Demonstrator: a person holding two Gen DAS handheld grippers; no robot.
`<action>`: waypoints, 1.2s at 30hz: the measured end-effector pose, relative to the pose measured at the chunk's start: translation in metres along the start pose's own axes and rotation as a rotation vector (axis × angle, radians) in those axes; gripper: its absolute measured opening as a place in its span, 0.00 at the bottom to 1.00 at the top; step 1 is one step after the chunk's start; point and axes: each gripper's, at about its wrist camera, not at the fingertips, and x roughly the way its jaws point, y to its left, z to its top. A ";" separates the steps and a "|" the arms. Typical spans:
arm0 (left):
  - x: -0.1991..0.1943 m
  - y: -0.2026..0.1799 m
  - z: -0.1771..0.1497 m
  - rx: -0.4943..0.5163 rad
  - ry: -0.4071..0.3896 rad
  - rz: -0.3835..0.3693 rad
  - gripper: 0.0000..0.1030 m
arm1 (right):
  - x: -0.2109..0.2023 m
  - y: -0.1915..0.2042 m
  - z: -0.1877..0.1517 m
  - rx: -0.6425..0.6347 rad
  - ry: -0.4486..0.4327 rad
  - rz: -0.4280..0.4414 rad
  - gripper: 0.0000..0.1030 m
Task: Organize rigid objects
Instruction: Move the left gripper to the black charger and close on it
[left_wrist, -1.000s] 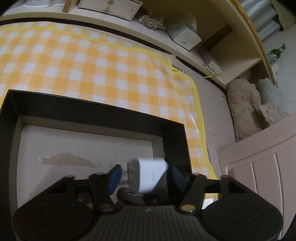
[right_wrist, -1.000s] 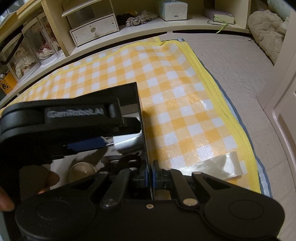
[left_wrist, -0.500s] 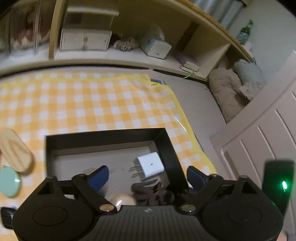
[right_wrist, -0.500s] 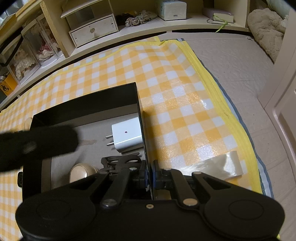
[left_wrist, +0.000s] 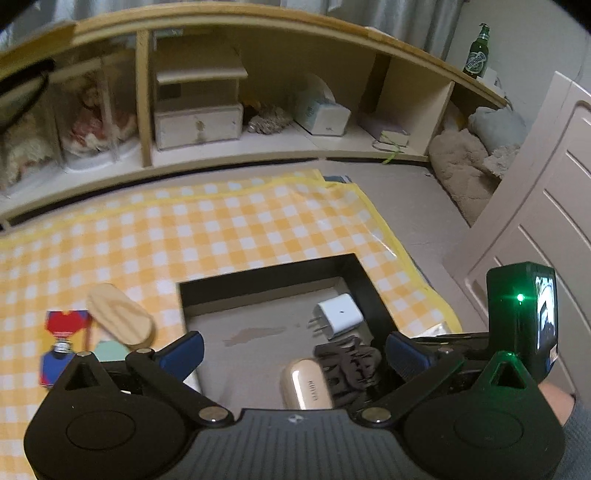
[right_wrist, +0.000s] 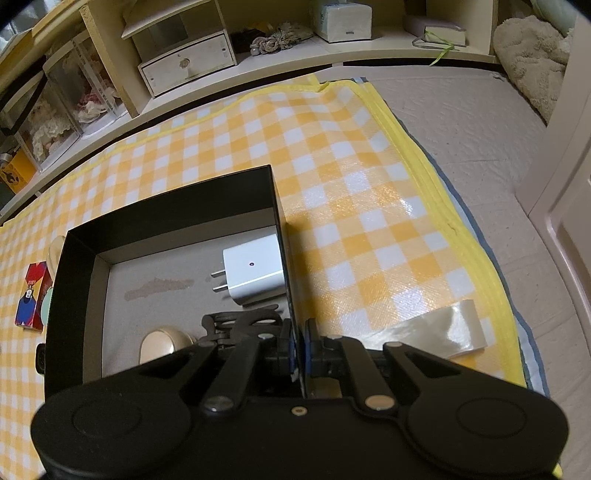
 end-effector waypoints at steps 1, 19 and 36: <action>-0.003 0.000 -0.001 0.005 -0.008 0.006 1.00 | 0.000 0.000 -0.001 -0.001 -0.002 0.000 0.06; -0.045 0.066 -0.047 0.044 -0.053 0.068 1.00 | 0.000 -0.001 -0.002 -0.004 -0.015 -0.008 0.06; 0.016 0.109 -0.100 -0.060 0.107 0.108 0.60 | 0.005 0.002 -0.002 -0.014 0.001 -0.026 0.06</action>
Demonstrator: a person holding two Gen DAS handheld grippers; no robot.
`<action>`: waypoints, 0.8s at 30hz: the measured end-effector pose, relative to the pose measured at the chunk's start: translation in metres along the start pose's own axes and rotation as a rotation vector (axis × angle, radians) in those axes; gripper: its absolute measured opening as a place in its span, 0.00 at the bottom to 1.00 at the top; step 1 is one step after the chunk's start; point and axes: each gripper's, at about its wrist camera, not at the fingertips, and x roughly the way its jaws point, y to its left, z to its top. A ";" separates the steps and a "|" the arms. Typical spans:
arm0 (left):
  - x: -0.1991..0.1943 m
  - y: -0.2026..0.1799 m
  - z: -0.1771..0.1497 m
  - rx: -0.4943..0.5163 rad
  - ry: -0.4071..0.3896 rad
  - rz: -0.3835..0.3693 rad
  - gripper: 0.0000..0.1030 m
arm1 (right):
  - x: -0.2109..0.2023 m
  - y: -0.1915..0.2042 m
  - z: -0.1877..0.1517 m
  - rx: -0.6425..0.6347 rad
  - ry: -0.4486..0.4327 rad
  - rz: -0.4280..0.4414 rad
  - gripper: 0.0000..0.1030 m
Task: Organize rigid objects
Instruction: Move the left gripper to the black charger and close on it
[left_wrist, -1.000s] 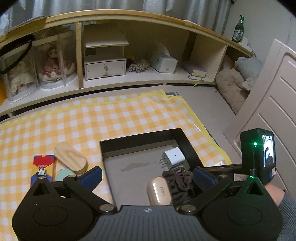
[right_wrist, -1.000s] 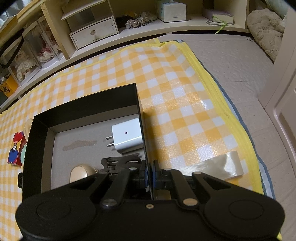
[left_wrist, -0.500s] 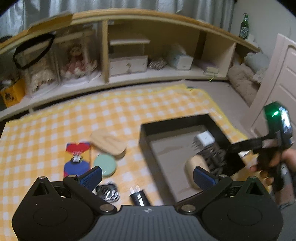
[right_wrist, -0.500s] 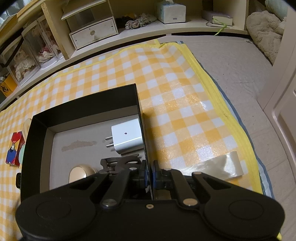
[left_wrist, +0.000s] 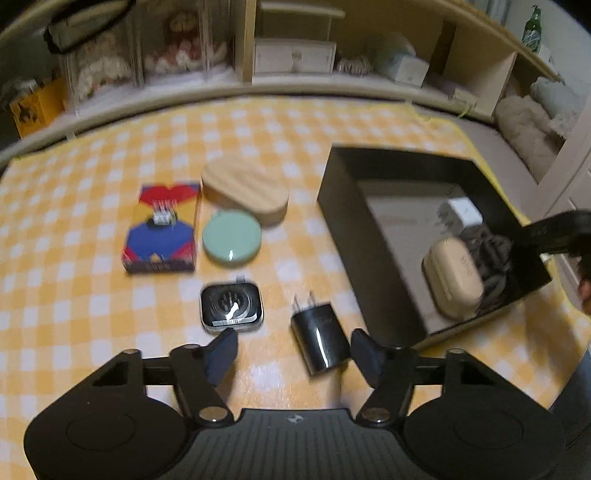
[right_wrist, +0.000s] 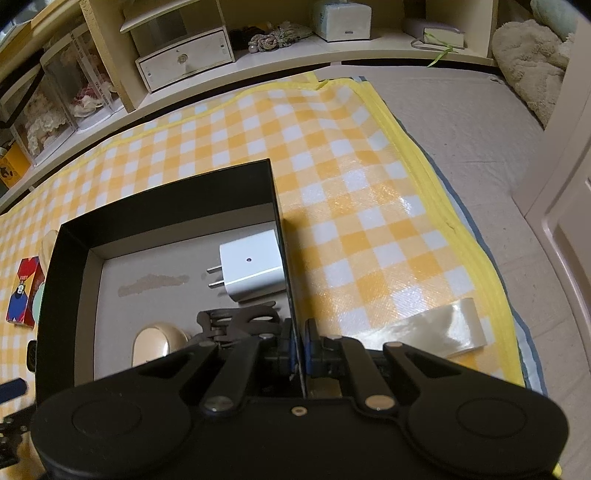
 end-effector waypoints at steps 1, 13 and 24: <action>0.004 0.001 -0.002 -0.002 0.003 -0.007 0.59 | 0.000 0.000 -0.001 0.000 0.000 0.001 0.06; 0.026 -0.014 -0.005 0.085 0.005 -0.041 0.52 | 0.002 0.000 -0.001 0.002 0.001 0.003 0.06; 0.021 -0.007 -0.005 0.067 0.034 -0.049 0.33 | 0.003 0.001 -0.002 0.000 0.004 0.001 0.06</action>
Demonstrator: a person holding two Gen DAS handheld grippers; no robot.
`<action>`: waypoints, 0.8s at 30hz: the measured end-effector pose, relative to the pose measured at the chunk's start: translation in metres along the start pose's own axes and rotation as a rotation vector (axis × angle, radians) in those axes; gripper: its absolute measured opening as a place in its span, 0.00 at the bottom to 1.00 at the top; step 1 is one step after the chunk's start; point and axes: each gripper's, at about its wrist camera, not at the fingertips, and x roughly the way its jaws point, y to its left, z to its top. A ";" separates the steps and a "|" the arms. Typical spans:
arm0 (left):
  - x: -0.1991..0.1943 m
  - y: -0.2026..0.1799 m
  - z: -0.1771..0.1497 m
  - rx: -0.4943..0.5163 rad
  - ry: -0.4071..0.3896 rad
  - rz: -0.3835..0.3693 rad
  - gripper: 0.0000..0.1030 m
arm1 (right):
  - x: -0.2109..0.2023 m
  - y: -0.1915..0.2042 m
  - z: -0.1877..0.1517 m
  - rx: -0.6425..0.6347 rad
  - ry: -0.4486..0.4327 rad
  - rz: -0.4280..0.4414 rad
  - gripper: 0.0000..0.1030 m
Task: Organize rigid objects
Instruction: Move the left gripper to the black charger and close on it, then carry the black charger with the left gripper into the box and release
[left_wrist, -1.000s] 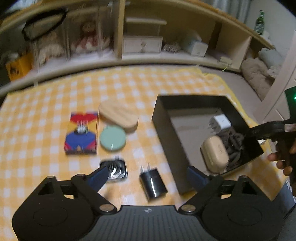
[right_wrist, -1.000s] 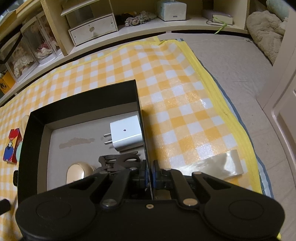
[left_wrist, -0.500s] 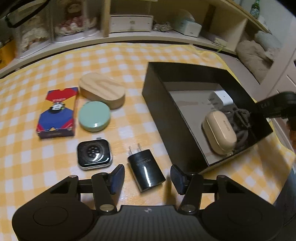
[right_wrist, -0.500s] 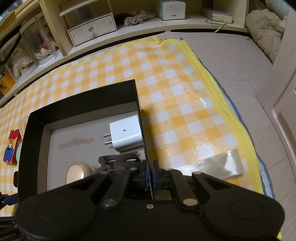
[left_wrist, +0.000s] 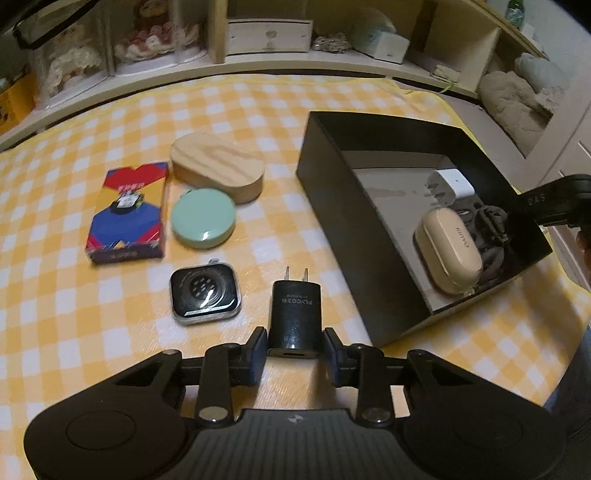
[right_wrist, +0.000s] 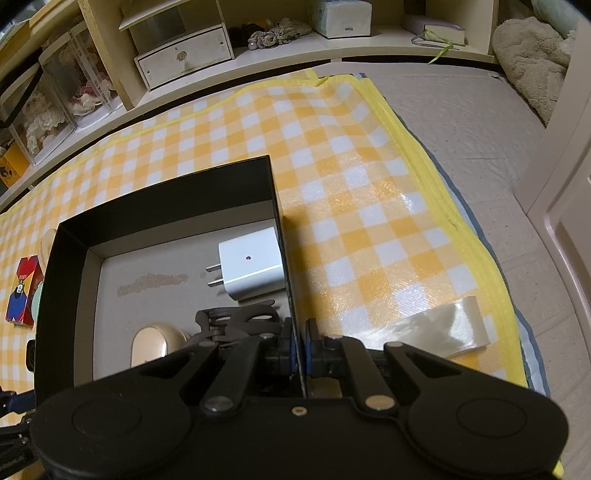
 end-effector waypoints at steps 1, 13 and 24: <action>0.002 -0.002 0.001 0.011 -0.004 -0.003 0.33 | 0.000 0.000 0.000 0.000 0.000 0.000 0.07; 0.017 -0.004 0.018 0.045 -0.034 -0.010 0.35 | 0.002 0.002 -0.002 -0.006 0.010 -0.006 0.07; 0.014 0.001 0.020 -0.004 -0.016 -0.014 0.32 | 0.004 0.001 -0.001 -0.008 0.026 -0.009 0.07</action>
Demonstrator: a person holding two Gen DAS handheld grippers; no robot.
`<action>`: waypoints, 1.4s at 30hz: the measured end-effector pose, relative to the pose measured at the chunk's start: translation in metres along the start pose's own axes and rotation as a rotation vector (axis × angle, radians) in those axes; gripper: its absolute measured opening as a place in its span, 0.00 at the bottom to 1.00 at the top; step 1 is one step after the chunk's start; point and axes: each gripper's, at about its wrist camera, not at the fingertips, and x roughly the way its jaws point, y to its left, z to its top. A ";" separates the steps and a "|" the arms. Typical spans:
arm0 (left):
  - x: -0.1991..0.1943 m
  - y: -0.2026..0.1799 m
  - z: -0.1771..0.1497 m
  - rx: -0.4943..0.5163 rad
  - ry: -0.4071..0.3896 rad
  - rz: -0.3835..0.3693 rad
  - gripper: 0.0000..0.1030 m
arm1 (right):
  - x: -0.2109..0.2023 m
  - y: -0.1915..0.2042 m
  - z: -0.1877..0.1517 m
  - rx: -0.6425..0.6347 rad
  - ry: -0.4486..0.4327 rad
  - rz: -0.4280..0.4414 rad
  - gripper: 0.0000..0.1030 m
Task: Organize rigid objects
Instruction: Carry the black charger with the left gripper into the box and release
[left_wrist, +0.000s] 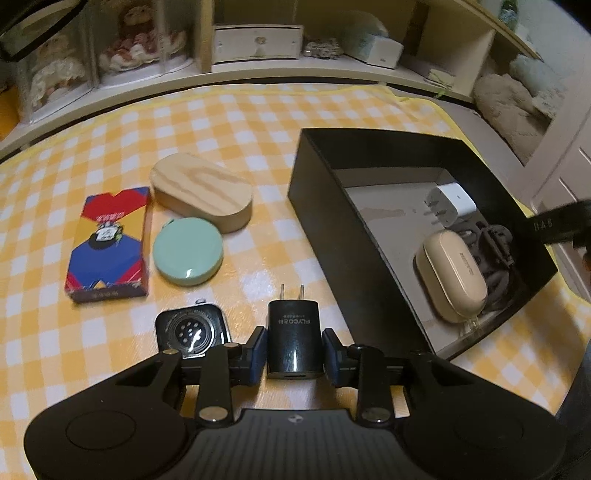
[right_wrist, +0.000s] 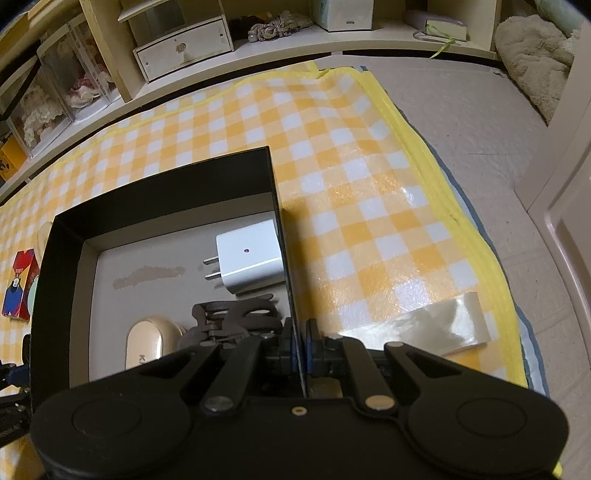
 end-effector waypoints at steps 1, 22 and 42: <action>-0.002 0.001 0.000 -0.016 -0.003 0.002 0.32 | 0.000 0.000 0.000 0.000 0.001 0.000 0.07; -0.041 -0.066 0.027 -0.182 -0.156 -0.172 0.32 | 0.000 0.000 0.001 -0.004 0.009 -0.002 0.05; -0.017 -0.076 0.015 -0.179 -0.058 -0.106 0.46 | -0.001 0.000 0.001 -0.003 0.011 0.001 0.05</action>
